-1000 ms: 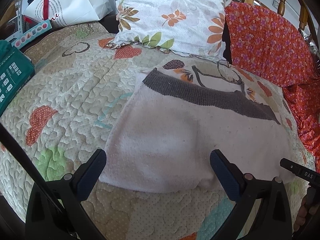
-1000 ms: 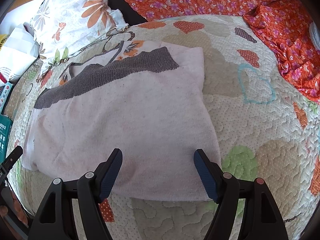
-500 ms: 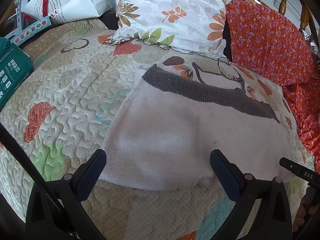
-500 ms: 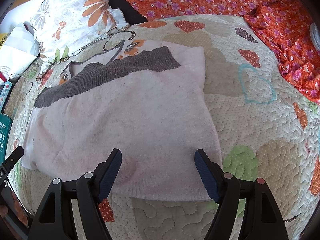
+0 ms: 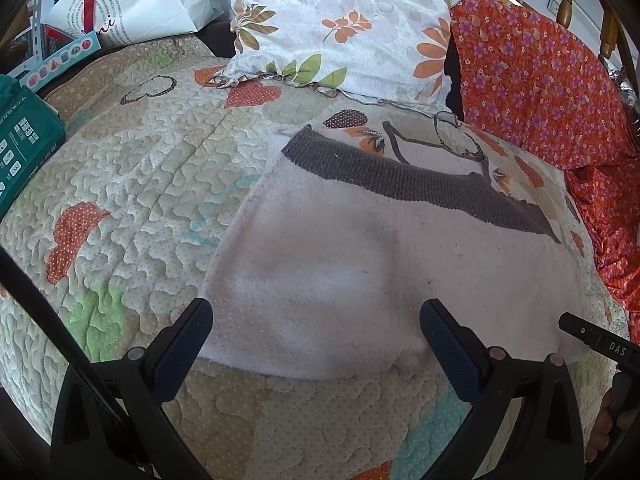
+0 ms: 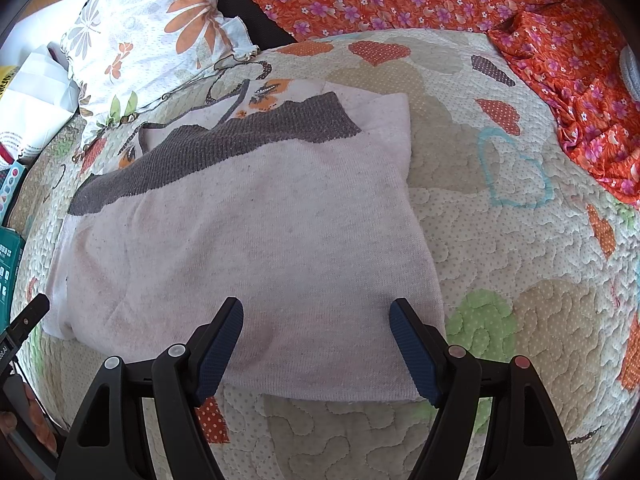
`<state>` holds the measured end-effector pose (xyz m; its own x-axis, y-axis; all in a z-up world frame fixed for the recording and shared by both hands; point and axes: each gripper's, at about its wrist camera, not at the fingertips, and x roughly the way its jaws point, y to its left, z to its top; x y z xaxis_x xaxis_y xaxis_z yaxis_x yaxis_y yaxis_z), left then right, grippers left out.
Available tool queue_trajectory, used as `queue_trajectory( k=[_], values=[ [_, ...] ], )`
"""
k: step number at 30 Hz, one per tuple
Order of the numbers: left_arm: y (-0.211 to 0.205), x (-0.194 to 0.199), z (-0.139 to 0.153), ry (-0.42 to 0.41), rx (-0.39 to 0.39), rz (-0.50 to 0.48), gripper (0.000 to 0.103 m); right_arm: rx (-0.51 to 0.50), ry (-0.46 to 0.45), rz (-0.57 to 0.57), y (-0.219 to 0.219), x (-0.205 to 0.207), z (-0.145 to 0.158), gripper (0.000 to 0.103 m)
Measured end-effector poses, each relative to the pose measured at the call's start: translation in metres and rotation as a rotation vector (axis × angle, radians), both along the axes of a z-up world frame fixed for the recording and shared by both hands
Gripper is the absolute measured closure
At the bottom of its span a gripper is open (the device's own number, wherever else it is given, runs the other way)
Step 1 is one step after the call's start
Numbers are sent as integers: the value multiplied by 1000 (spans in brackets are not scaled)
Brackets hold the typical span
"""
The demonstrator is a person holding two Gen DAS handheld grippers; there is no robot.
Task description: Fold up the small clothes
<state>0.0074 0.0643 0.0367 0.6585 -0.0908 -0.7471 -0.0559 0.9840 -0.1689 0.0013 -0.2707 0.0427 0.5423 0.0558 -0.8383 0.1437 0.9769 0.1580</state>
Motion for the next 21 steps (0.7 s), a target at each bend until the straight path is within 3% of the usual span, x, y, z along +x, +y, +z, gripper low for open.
queue_trajectory(
  k=[9,21],
  values=[
    [-5,2,-1,5,-11,-2,0,4,0,2,1,0,-1,23],
    [-42,4,-1,2,9,-70,0,34,-3,7,-5,-3,5,23]
  ],
)
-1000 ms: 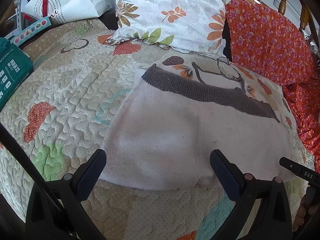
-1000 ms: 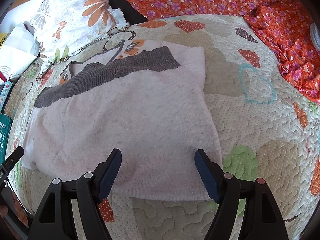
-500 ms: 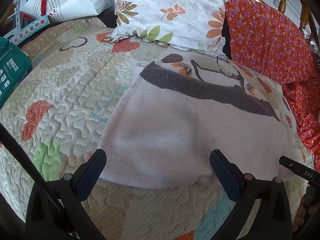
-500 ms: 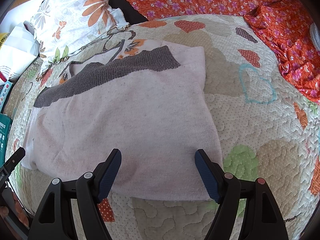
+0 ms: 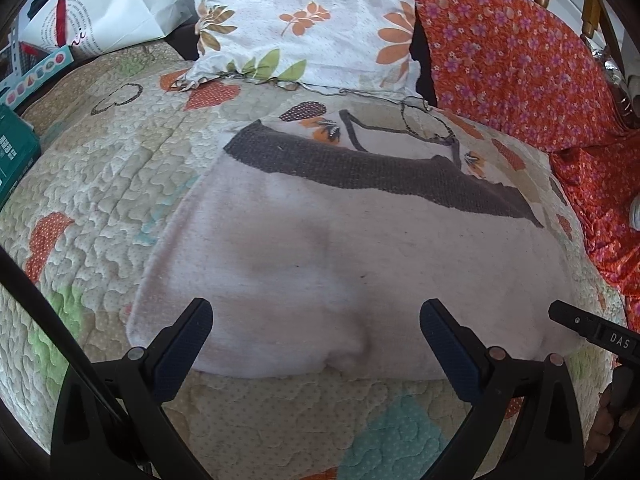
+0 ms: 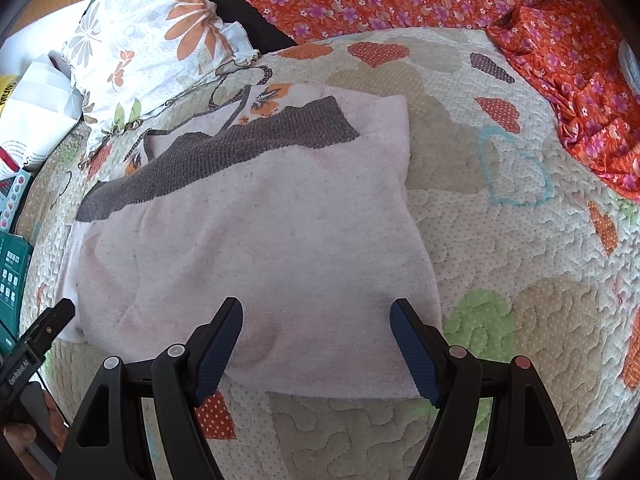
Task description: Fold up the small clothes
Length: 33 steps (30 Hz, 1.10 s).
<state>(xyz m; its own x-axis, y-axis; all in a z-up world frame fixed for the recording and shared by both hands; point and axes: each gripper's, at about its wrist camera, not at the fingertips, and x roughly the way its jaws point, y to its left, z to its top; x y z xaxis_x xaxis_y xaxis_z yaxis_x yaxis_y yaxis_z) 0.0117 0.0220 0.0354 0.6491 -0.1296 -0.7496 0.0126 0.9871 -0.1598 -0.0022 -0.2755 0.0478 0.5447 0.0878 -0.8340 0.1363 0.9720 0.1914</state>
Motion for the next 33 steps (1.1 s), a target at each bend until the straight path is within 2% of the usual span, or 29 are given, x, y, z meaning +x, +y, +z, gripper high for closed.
queue_trajectory(
  k=[33],
  values=[
    [12,0,-4,11,-7,16,0,-3,16,2,1,2,-5,21]
  ],
)
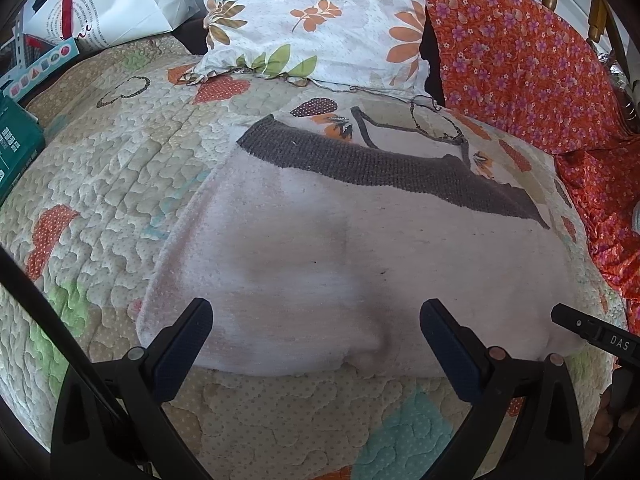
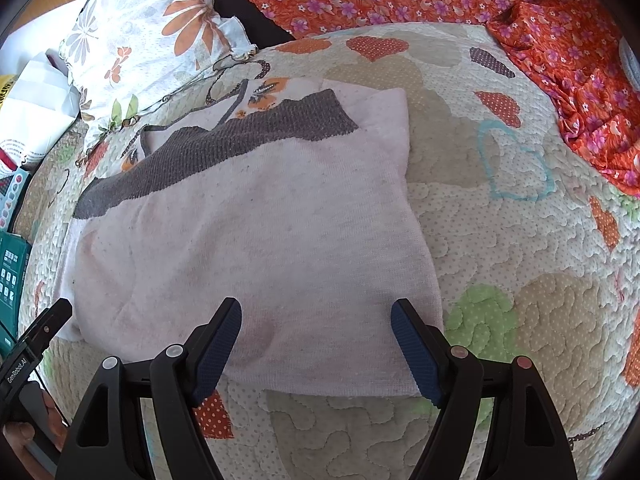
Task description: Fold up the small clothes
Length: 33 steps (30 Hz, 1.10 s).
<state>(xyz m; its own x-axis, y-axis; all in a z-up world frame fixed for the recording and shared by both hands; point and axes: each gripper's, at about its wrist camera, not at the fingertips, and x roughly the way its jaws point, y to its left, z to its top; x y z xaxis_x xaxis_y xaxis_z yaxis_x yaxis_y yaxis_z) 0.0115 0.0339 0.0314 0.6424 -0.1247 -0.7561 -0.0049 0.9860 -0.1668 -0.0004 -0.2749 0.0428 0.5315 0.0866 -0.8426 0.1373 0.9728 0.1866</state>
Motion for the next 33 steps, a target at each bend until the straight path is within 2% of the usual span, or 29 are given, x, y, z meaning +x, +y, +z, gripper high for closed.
queue_trajectory(
  k=[15,21,33],
  values=[
    [12,0,-2,14,2,20,0,-15,6,6,4,3,-4,20],
    [4,0,-7,20,80,16,0,0,-3,-5,1,1,0,20],
    [-2,-1,-7,29,169,-18,0,-30,-22,-23,5,2,3,20]
  ],
)
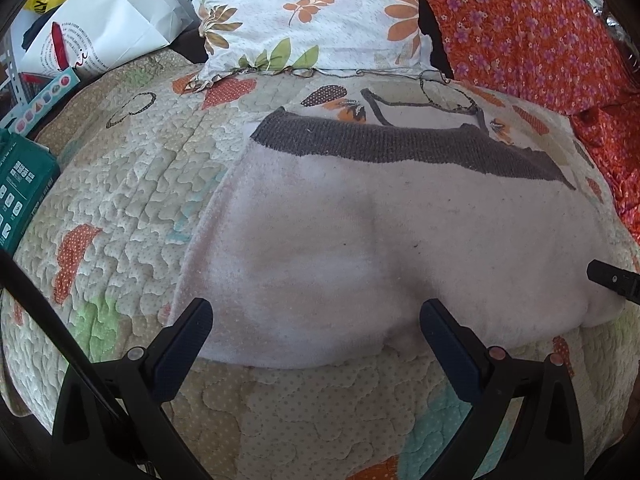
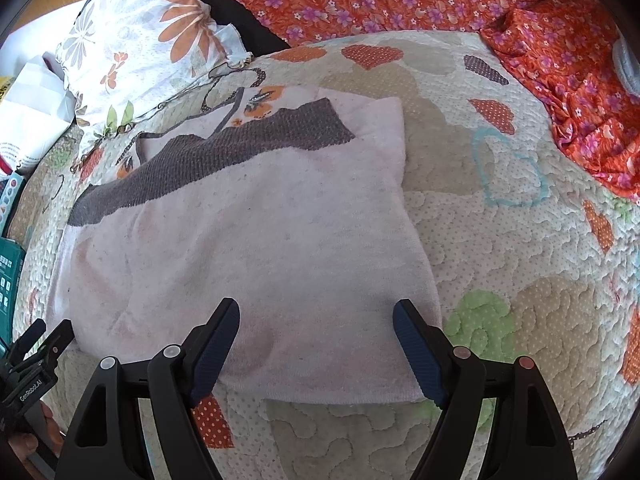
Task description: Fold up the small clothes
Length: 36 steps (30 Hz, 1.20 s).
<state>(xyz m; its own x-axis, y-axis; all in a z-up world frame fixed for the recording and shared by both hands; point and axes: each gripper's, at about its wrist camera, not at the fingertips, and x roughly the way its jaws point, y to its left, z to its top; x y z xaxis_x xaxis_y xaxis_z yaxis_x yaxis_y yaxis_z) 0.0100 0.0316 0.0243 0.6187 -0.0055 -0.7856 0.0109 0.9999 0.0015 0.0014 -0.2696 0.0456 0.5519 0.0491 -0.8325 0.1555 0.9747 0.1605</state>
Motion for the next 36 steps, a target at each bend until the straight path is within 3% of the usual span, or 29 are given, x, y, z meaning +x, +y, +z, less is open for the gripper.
queue_trajectory(
  k=[36],
  values=[
    [-1,1,-8,48,-6,-11,0,-16,27,45,8,4,-5,19]
  ],
)
